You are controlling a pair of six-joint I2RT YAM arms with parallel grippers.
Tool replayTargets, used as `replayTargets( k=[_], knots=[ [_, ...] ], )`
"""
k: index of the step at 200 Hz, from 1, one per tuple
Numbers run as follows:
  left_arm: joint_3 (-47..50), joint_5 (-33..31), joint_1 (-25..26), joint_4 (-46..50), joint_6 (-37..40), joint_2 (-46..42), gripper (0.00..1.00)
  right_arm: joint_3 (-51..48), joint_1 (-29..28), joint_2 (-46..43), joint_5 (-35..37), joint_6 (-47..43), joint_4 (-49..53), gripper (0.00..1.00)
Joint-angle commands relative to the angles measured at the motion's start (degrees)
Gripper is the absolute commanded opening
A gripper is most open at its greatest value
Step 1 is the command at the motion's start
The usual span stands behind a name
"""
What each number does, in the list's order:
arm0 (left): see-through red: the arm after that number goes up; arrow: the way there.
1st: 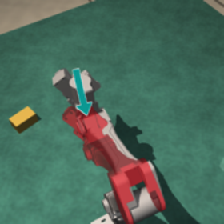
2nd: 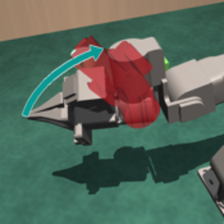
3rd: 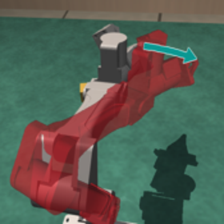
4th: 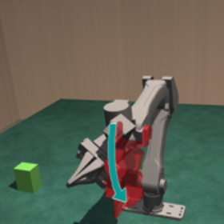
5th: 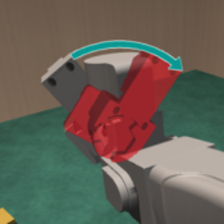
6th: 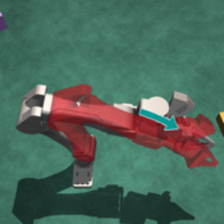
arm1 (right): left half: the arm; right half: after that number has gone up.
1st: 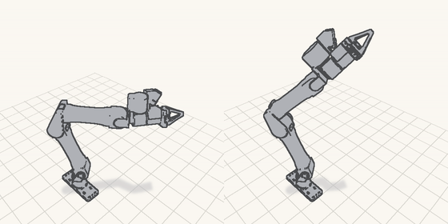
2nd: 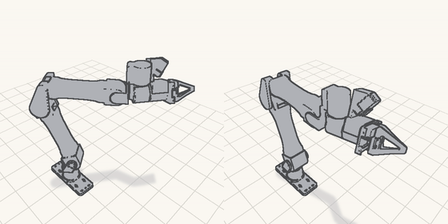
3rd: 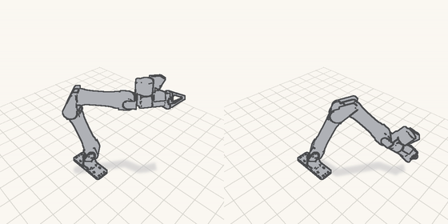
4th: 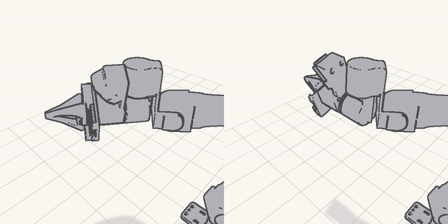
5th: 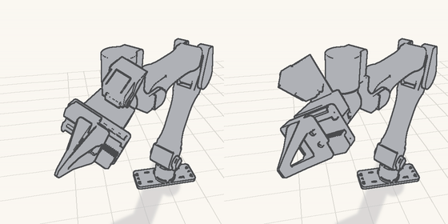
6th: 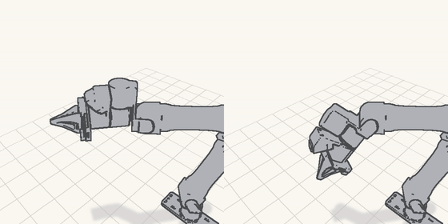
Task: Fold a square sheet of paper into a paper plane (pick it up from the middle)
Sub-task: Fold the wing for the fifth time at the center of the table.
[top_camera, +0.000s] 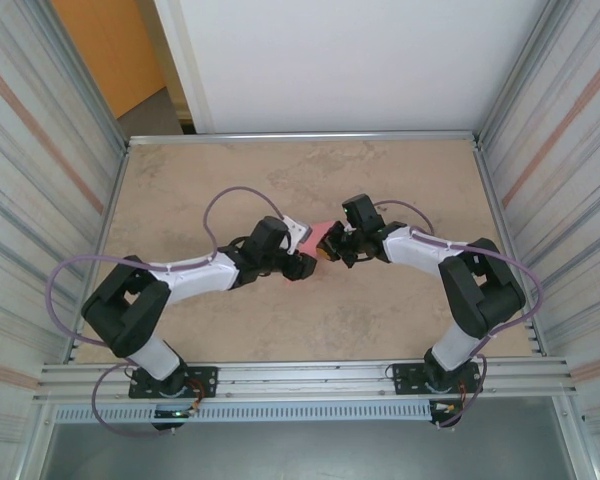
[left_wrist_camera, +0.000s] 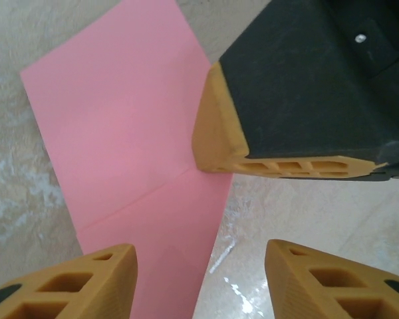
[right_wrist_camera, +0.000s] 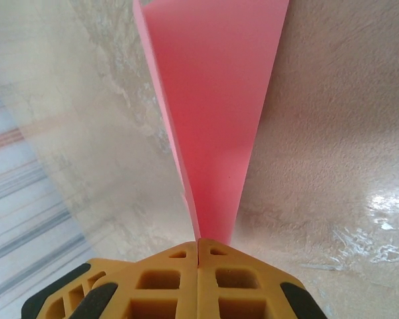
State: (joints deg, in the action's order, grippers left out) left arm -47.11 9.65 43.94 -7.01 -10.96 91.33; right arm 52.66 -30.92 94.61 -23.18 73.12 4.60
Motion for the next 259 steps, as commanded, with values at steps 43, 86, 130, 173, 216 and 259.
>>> replayTargets(
  k=[43, 86, 130, 173, 216, 259],
  knots=[
    [3.87, -5.74, 2.20, -10.84, 9.88, 3.55, 0.49, -0.15, 1.14, -1.58, -2.30, 3.32, 1.90, 0.00],
    [5.08, -5.23, 2.20, -13.73, 11.29, 5.43, 0.43, 0.51, 1.30, -1.23, -2.82, 3.38, 3.70, 0.00],
    [5.30, -4.20, 2.20, -14.53, 11.91, 6.28, 0.33, 0.51, 1.39, -0.92, -3.19, 3.29, 5.36, 0.00],
    [5.52, -2.58, 2.21, -15.16, 11.62, 8.09, 0.25, 0.68, 1.90, -1.16, -3.14, 2.32, 6.66, 0.08],
    [5.54, 1.84, 1.47, -16.48, 9.50, 9.21, 0.19, 1.21, 4.30, -4.07, -0.12, -0.77, 11.25, 0.44],
    [6.19, 7.03, 0.37, -19.10, 5.64, 10.76, 0.19, 0.92, 7.06, -8.29, 5.48, -5.04, 16.83, 0.53]
  ],
)
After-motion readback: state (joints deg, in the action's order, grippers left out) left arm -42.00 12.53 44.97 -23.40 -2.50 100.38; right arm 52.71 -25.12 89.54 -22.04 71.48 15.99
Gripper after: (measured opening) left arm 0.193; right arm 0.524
